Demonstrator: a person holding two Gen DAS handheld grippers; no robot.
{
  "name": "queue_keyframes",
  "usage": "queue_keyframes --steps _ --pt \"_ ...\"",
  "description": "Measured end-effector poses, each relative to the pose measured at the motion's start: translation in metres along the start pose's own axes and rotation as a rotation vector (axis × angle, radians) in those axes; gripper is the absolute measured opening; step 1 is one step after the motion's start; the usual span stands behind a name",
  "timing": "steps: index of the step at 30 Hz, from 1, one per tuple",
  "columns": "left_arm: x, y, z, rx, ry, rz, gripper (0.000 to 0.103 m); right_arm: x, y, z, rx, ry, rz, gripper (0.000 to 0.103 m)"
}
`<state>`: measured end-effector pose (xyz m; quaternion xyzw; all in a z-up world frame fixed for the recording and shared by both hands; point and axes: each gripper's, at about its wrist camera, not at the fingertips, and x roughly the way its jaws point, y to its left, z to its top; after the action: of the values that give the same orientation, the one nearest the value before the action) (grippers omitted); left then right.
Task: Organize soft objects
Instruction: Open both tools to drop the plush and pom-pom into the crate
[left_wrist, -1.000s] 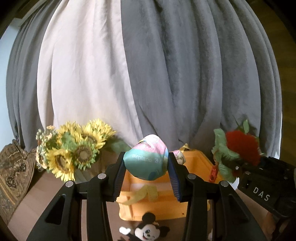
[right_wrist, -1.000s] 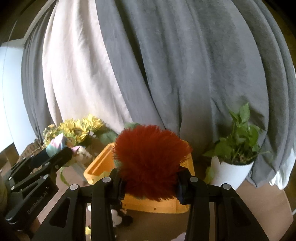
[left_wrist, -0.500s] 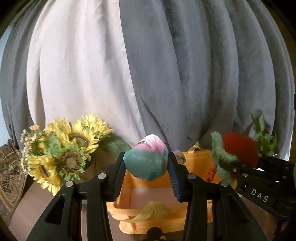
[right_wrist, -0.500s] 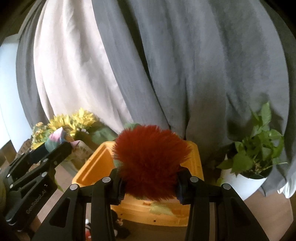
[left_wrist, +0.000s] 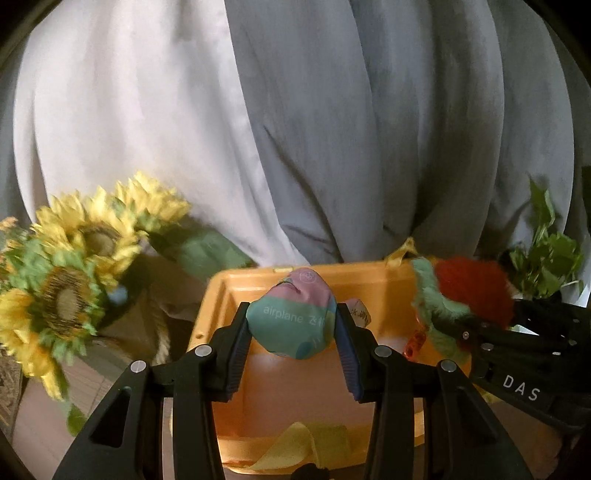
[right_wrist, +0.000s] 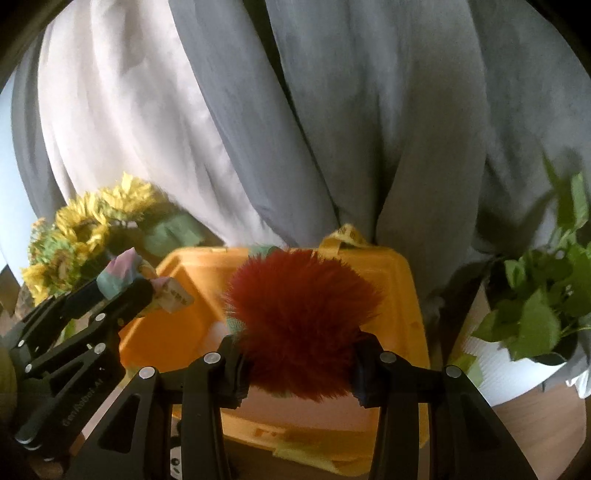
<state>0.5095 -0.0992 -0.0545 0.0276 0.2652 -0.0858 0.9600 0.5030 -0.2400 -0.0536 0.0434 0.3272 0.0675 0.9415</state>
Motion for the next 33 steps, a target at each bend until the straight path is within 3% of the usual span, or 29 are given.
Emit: queue_keyframes --steps 8,11,13,23,33 --pt "0.027 -0.004 -0.006 0.036 0.09 -0.002 0.045 0.035 -0.008 -0.002 0.018 0.114 0.001 0.043" --pt "0.029 -0.004 -0.006 0.042 0.095 0.002 0.052 0.041 -0.01 -0.003 0.031 0.145 0.005 0.047" --pt "0.028 -0.003 -0.005 0.044 0.09 0.012 0.058 0.044 -0.012 -0.003 0.033 0.156 0.007 0.056" --pt "0.016 -0.001 -0.002 0.045 0.08 0.055 0.071 0.025 -0.013 0.0 0.026 0.106 -0.029 0.06" --pt "-0.028 0.0 -0.001 0.0 0.051 0.071 0.071 -0.016 -0.009 -0.004 0.025 0.04 -0.045 0.061"
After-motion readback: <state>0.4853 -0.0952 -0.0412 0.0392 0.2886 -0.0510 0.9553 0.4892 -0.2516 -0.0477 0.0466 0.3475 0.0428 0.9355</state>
